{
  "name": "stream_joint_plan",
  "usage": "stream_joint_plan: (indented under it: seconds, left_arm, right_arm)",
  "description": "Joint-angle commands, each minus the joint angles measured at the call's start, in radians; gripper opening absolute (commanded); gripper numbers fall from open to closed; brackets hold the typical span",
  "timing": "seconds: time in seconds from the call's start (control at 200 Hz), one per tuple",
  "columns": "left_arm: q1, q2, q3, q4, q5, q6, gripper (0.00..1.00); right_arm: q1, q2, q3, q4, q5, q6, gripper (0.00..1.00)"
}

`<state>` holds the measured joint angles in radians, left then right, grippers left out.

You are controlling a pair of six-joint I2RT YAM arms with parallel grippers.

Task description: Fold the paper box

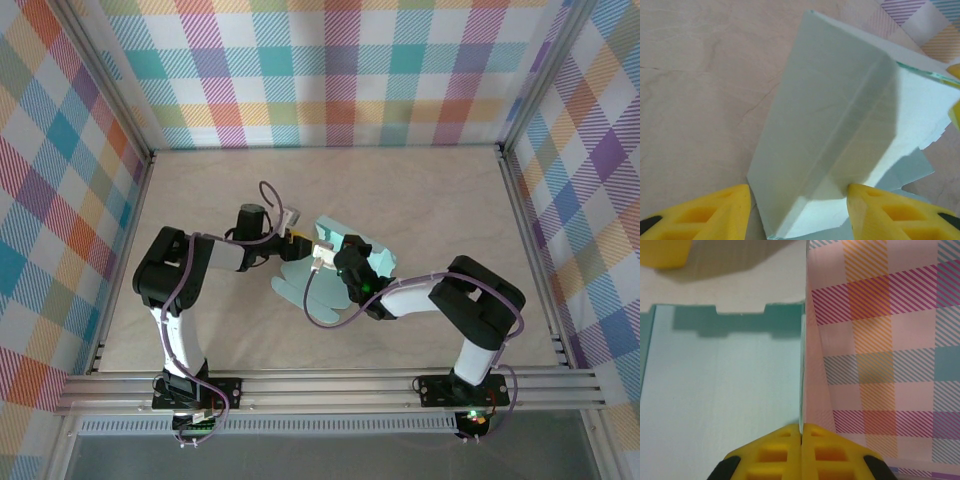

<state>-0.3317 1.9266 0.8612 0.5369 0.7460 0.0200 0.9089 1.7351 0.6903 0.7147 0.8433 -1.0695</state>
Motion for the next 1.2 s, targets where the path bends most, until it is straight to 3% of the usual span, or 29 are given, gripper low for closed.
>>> stream_joint_plan:
  seconds: [0.0, 0.17, 0.555, 0.92, 1.195]
  left_arm:
    - [-0.028, -0.028, -0.024, 0.054, -0.049, 0.042, 0.54]
    - [-0.036, -0.023, -0.047, 0.115, -0.085, -0.001, 0.53]
    - [-0.048, -0.001, -0.089, 0.247, -0.164, -0.075, 0.41]
    - [-0.088, 0.008, -0.099, 0.261, -0.225, -0.077, 0.39]
    - [-0.143, 0.007, -0.136, 0.318, -0.380, -0.102, 0.37]
  right_arm:
    - [0.004, -0.020, 0.003, -0.116, -0.063, 0.035, 0.00]
    - [0.009, 0.020, -0.024, 0.051, -0.032, -0.075, 0.00]
    - [0.036, 0.038, -0.016, 0.074, -0.011, -0.105, 0.00]
    - [0.070, 0.051, -0.004, 0.054, 0.029, -0.074, 0.00]
    - [0.084, 0.060, 0.008, 0.032, 0.054, -0.041, 0.00]
